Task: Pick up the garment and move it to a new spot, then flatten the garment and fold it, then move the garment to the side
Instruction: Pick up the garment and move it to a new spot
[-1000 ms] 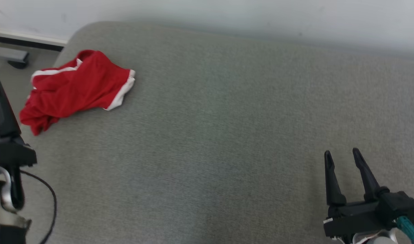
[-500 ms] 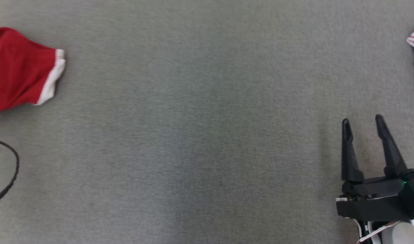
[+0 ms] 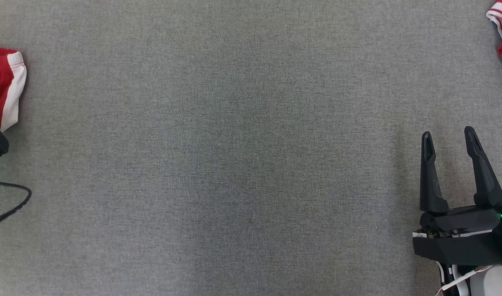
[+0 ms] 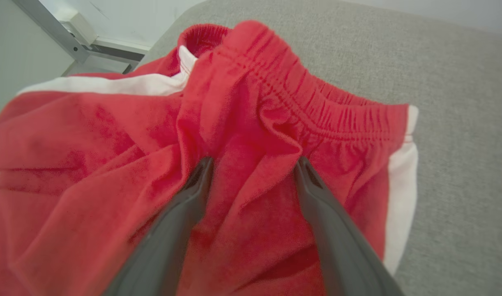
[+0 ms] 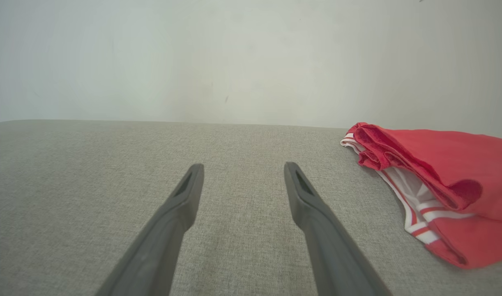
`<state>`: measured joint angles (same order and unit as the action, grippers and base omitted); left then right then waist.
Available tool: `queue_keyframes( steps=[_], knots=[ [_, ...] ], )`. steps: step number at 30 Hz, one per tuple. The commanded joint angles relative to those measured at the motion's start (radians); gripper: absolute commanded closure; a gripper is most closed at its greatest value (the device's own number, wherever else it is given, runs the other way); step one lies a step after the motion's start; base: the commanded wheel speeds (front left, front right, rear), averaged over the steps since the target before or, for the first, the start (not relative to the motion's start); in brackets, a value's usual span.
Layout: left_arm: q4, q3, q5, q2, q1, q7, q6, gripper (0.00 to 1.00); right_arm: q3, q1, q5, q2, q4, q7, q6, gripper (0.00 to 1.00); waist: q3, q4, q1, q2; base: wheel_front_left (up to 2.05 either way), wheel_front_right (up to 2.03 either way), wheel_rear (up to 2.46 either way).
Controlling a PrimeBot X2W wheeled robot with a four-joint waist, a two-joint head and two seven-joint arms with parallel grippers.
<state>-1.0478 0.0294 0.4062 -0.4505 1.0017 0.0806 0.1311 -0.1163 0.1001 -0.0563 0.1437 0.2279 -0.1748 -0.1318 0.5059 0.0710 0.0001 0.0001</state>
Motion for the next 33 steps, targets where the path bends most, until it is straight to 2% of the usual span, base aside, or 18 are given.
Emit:
queue_keyframes(
  steps=[1,5,6,7,8,16,22,26,33],
  knots=[
    [-0.014,-0.002,0.022,-0.003,0.018,0.027,-0.002,0.00,0.000,0.007,0.006,-0.001,0.005,0.004,0.003,0.00,0.003,-0.001,-0.0001,-0.0001,0.00,0.00,0.00],
    [-0.049,-0.038,0.069,-0.001,0.020,0.111,-0.002,0.00,0.000,0.009,0.006,-0.001,0.008,0.008,0.003,0.00,0.005,-0.003,-0.0001,-0.0001,0.00,0.00,0.00],
    [-0.058,-0.041,0.073,-0.005,0.018,0.117,-0.002,0.09,0.000,0.010,0.007,-0.001,0.006,0.009,0.003,0.00,0.004,-0.003,-0.0001,-0.0001,0.00,0.00,0.00],
    [-0.065,-0.051,0.070,-0.010,0.016,0.117,-0.002,0.67,0.002,0.012,0.008,-0.002,0.003,0.010,0.003,0.00,0.002,-0.004,-0.0001,-0.0001,0.00,0.00,0.00],
    [-0.071,-0.054,0.071,-0.015,0.013,0.107,-0.002,1.00,0.004,0.013,0.008,-0.003,0.001,0.010,0.003,0.00,0.000,-0.005,-0.0001,-0.0001,0.00,0.00,0.00],
    [-0.040,-0.087,0.029,-0.032,0.052,-0.114,-0.007,1.00,0.001,0.005,-0.007,-0.020,-0.051,-0.013,0.003,0.00,-0.076,0.010,-0.0001,-0.0001,0.00,0.00,0.00],
    [0.043,-0.148,-0.029,-0.040,0.108,-0.224,-0.003,1.00,0.021,-0.003,-0.028,-0.042,-0.148,-0.047,0.003,0.00,-0.171,0.009,-0.0001,-0.0001,0.00,0.00,0.00],
    [0.129,-0.185,-0.035,-0.026,0.150,-0.249,0.000,1.00,0.032,-0.010,-0.042,-0.057,-0.216,-0.067,0.003,0.00,-0.229,-0.012,-0.0001,-0.0001,0.00,0.00,0.00],
    [0.283,-0.238,-0.007,0.024,0.165,-0.228,-0.001,1.00,0.037,-0.018,-0.061,-0.074,-0.298,-0.086,0.003,0.00,-0.295,-0.083,-0.0001,-0.0001,0.00,0.00,0.00]
  ],
)
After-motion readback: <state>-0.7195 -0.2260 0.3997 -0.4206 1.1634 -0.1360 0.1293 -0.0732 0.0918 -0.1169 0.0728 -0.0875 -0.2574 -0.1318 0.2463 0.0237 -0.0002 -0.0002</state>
